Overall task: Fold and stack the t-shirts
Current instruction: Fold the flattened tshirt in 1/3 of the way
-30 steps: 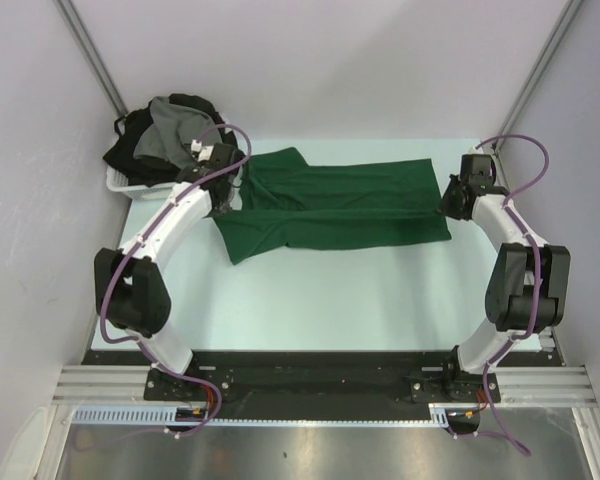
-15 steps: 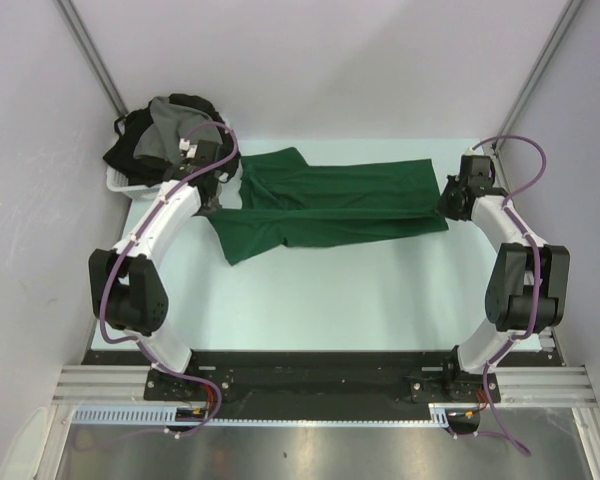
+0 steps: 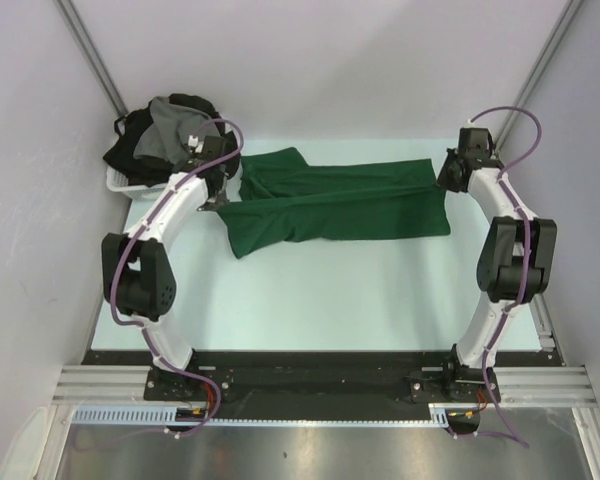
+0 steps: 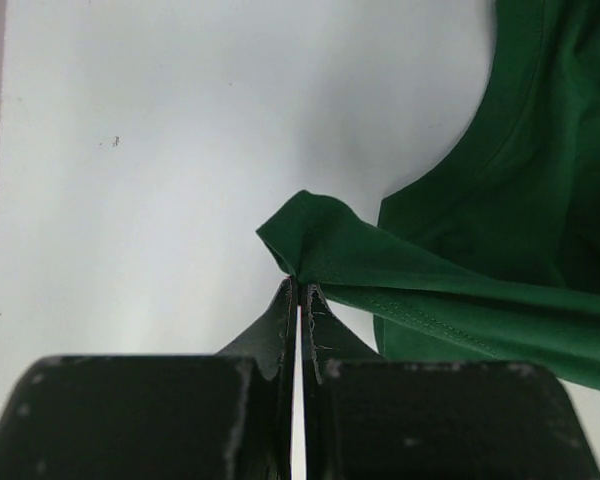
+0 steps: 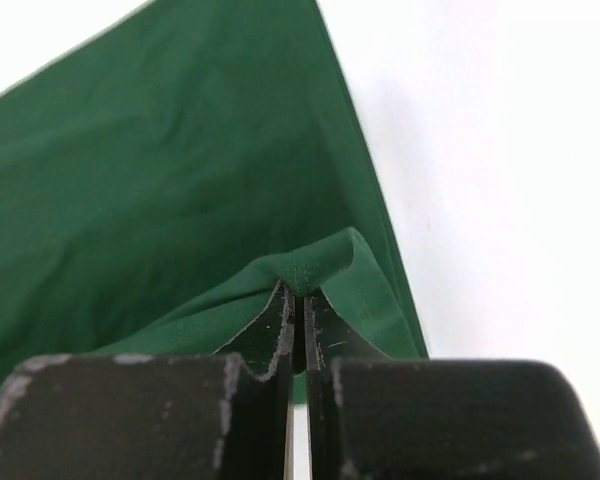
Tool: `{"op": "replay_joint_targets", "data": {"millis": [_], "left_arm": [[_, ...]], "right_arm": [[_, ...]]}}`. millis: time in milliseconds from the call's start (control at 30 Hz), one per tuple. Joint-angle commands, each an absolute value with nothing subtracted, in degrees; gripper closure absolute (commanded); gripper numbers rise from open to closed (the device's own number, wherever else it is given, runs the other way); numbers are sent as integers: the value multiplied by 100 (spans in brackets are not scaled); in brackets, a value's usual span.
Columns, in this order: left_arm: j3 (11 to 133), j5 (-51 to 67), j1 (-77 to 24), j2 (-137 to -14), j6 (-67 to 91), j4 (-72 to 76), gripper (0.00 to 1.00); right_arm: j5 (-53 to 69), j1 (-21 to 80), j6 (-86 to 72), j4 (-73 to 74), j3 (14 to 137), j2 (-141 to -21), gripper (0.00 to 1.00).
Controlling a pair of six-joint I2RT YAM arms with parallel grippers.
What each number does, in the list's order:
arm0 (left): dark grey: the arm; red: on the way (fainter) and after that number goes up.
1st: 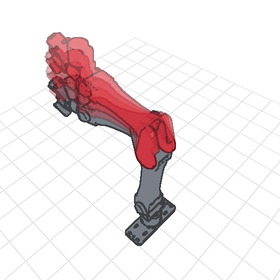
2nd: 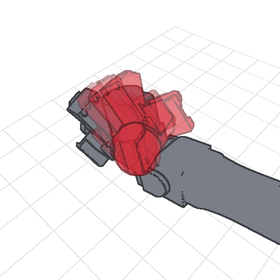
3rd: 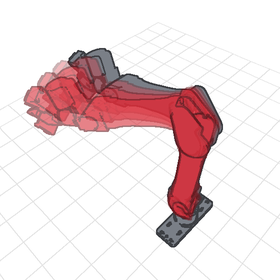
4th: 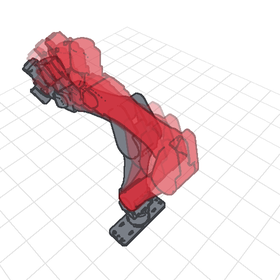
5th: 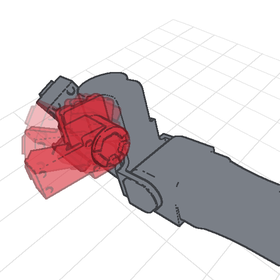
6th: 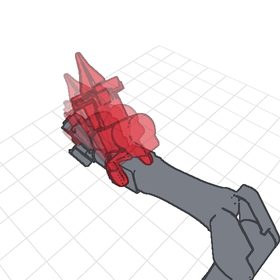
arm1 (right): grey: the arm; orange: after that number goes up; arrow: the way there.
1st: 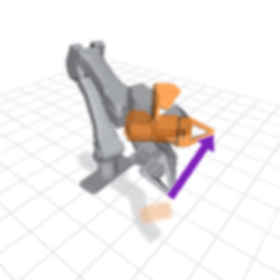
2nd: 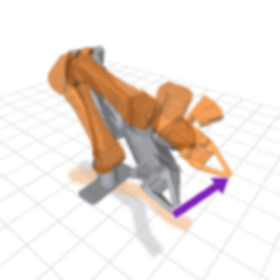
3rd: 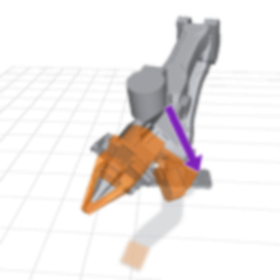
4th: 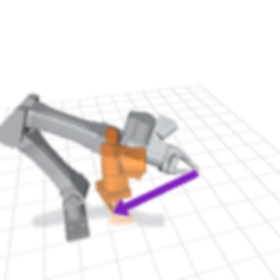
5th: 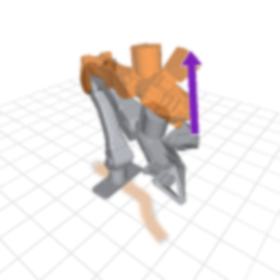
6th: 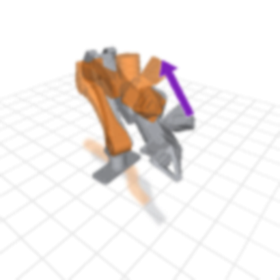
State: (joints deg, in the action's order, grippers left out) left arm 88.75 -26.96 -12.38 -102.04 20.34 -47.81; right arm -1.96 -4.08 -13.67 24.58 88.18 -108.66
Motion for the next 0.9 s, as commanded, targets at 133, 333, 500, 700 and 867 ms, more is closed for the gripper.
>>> {"op": "replay_joint_targets", "data": {"millis": [133,333,500,700,867], "left_arm": [[9351,-3542,-888,-10564,1635,-5027,100],[9580,-3621,-888,-10854,1617,-5133,95],[9650,-3682,-896,-10951,1635,-5159,61],[9650,-3841,-914,-10855,1652,-5203,38],[9580,-3727,-1028,-10592,1661,-5238,37]], "right_arm": [[-1424,-729,-985,2408,9597,-11610,100],[-1739,-765,-1055,2531,9668,-11847,95],[-1960,-773,-1063,2452,9642,-11839,49],[-1785,-747,-1099,2382,9659,-11848,31],[-1556,-616,-1098,2399,9659,-11725,27]]}}
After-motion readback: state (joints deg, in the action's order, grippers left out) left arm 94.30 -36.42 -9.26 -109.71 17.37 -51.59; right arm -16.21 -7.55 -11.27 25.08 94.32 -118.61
